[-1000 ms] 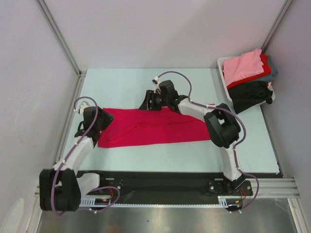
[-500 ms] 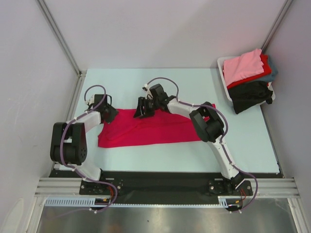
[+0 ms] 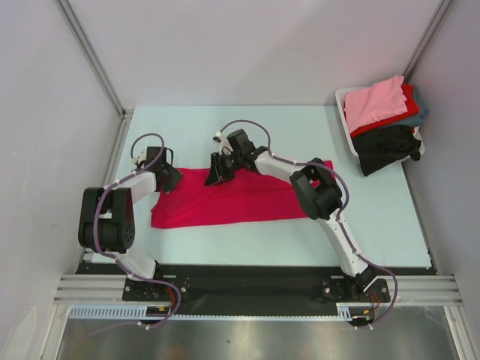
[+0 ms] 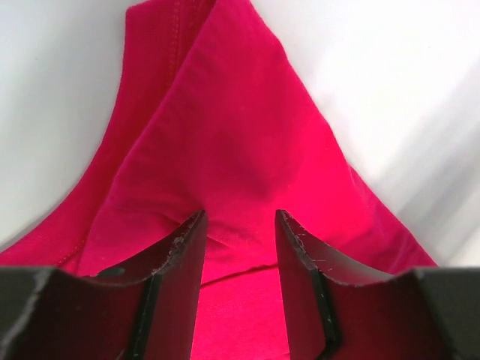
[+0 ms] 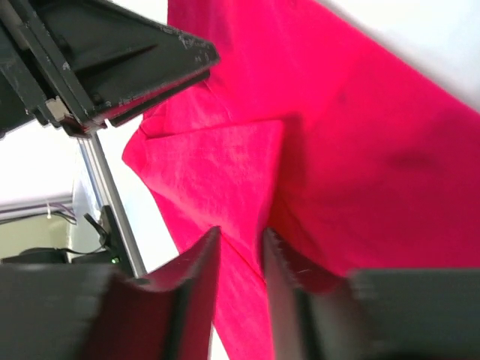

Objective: Fold and stack the t-shirts
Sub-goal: Fold the tshirt

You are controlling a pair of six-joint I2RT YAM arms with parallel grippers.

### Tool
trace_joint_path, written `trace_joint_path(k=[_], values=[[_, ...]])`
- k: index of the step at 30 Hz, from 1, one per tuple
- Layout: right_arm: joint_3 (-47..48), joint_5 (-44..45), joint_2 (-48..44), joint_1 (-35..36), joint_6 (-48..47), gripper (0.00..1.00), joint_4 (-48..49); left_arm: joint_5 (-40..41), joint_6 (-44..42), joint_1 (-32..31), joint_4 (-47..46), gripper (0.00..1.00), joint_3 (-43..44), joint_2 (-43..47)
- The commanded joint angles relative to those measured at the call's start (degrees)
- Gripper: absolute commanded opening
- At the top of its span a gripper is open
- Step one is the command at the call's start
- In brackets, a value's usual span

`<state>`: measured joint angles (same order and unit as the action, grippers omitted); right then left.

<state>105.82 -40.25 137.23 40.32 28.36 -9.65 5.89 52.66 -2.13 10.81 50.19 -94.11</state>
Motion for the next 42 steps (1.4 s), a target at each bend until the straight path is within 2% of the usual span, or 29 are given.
trace_joint_path(k=[1,2,3,5,7,11,16,17,21,22,23,25,29,32,42], values=[[4.74,-1.94,2.51,0.82,-2.87,0.28,-3.62,1.14,0.51,-0.24,-0.61,0.48,-1.33,1.2],[4.66,-2.02,2.6,0.82,-3.22,0.23,-4.32,1.31,0.07,-0.24,-0.61,0.48,-1.5,1.38],[4.48,-2.2,2.52,0.82,-3.74,0.14,-4.5,1.49,0.07,-0.24,-0.61,0.48,-1.5,1.47],[3.7,-1.41,1.73,0.82,-4.8,0.09,-6.08,1.67,-0.11,-0.24,-0.61,0.48,-1.85,1.64],[0.73,-0.8,-0.46,0.82,-6.73,0.07,-6.61,1.67,-0.28,-0.24,-0.61,0.48,-1.94,1.64],[-5.96,-1.14,-5.21,0.12,-8.93,0.11,-5.82,2.63,-0.81,-0.24,-0.44,0.48,-2.03,2.17],[-15.19,-4.66,-10.91,-1.03,-9.9,0.22,0.24,3.86,-1.25,-0.24,-0.26,0.48,-2.21,2.87],[-17.55,-5.1,-11.54,-1.2,-10.08,0.3,0.85,3.87,-1.42,-0.24,-0.17,0.48,-2.21,2.96],[-22.49,-6.5,-14.26,-2.61,-9.46,0.42,6.11,3.87,-1.95,-0.24,-0.17,0.47,-2.12,3.31],[-23.2,-6.77,-14.79,-2.7,-9.2,0.48,7.09,3.95,-2.04,-0.24,-0.17,0.47,-2.12,3.49],[-23.64,-6.25,-15.84,-2.61,-9.03,0.65,7.88,3.78,-2.3,-0.24,-0.17,0.47,-2.12,3.66],[-23.12,-5.28,-16.2,-2.0,-9.29,0.7,8.59,3.69,-2.56,-0.24,-0.35,0.47,-2.12,4.02],[-18.99,-4.66,-14.18,-1.64,-6.47,0.7,9.3,3.69,-3.44,-0.24,-0.35,0.47,-2.21,4.63],[-15.39,-6.15,-11.12,-1.38,-3.14,0.69,13.69,3.78,-3.97,-0.24,-0.35,0.47,-2.38,5.07],[2.09,-10.46,4.35,2.04,6.26,0.69,23.09,2.64,-3.71,-0.15,0.35,0.48,-1.77,2.88]])
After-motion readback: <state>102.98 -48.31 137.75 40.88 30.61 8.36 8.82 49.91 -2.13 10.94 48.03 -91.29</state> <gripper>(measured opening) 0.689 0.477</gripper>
